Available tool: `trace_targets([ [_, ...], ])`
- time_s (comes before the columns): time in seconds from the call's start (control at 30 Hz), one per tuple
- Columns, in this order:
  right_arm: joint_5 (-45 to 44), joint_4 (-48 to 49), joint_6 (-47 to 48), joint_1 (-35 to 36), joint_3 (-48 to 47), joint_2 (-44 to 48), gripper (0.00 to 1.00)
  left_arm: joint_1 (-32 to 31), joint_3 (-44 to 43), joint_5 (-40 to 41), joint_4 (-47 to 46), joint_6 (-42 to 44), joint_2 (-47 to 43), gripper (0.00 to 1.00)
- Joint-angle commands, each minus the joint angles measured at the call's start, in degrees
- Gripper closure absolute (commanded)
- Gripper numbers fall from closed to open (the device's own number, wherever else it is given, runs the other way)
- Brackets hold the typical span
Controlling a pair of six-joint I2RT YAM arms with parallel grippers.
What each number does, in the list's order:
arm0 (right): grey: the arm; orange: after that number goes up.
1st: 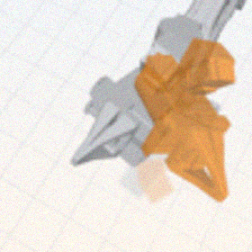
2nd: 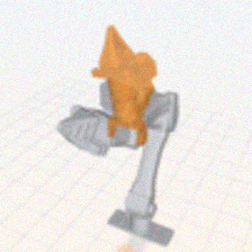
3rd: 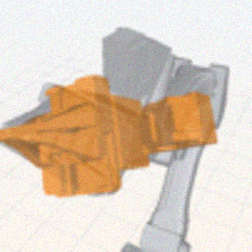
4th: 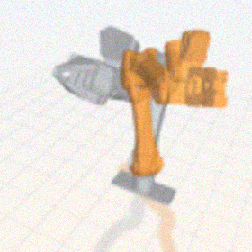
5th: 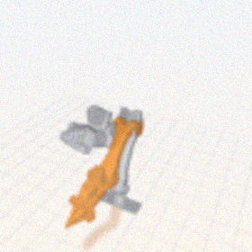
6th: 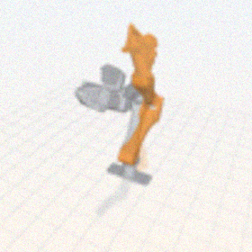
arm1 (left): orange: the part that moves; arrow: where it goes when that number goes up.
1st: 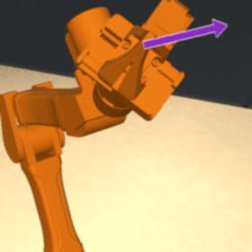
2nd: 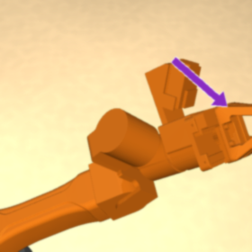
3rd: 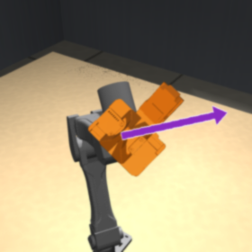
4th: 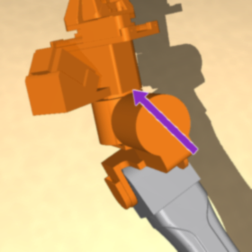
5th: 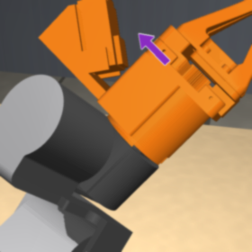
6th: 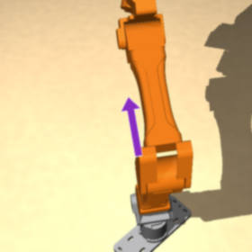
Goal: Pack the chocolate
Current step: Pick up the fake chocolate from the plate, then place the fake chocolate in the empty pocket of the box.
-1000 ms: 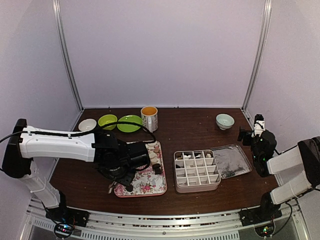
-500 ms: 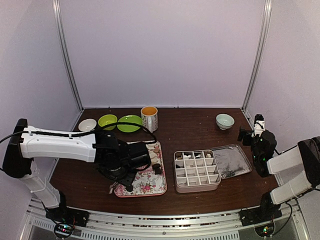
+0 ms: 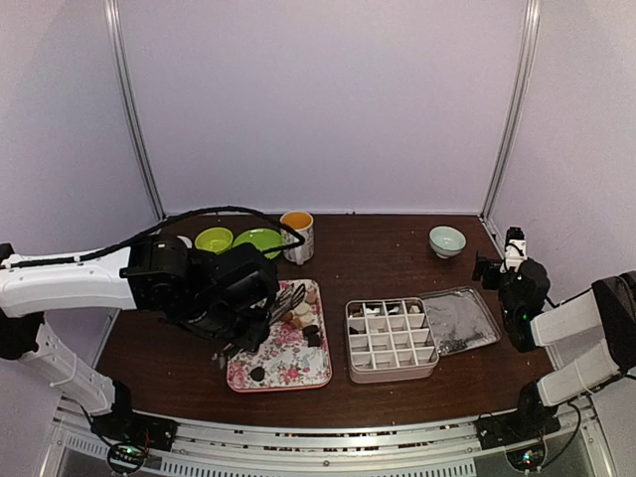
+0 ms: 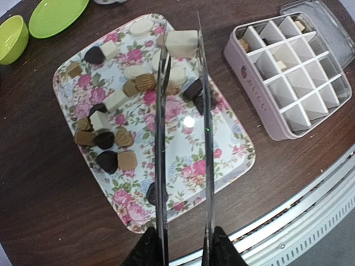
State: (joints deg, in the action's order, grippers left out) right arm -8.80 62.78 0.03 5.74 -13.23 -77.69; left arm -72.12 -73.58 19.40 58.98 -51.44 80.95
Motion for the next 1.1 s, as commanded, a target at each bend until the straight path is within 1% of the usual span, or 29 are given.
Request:
trace_targets([
  [0.0, -0.23, -0.01, 0.01, -0.23, -0.74, -0.10, 0.00, -0.13, 0.90, -3.52, -16.64, 5.33, -0.34, 0.69],
  [0.1, -0.25, -0.02, -0.03, -0.29, -0.79, -0.09, 0.00, -0.12, -0.07, -7.30, -25.06, 7.86, 2.46, 0.69],
  [0.17, -0.25, 0.02, -0.03, -0.24, -0.82, -0.11, 0.00, -0.09, -1.92, -9.93, -28.04, 9.20, 5.77, 0.70],
  [0.37, -0.26, -0.02, -0.03, -0.27, -0.82, -0.16, 0.00, -0.16, -9.78, -15.45, -30.40, 11.86, 18.52, 0.73],
  [0.5, -0.24, -0.03, -0.03, -0.29, -0.77, -0.12, 0.00, -0.22, -13.62, -16.68, -30.16, 12.58, 23.63, 0.72],
  [0.63, -0.24, -0.03, -0.03, -0.28, -0.82, -0.11, 0.00, -0.22, -15.29, -16.65, -28.69, 12.60, 25.74, 0.72],
  [0.9, -0.24, -0.02, -0.03, -0.29, -0.77, -0.14, 0.00, -0.22, -15.04, -17.40, -25.71, 12.84, 25.93, 0.72],
  [1.0, -0.26, -0.03, -0.03, -0.29, -0.80, -0.10, 0.00, -0.22, -14.96, -17.48, -25.10, 12.98, 25.90, 0.66],
  [1.07, -0.25, -0.03, -0.03, -0.29, -0.79, -0.10, 0.00, -0.22, -15.34, -16.39, -23.80, 12.68, 25.88, 0.65],
])
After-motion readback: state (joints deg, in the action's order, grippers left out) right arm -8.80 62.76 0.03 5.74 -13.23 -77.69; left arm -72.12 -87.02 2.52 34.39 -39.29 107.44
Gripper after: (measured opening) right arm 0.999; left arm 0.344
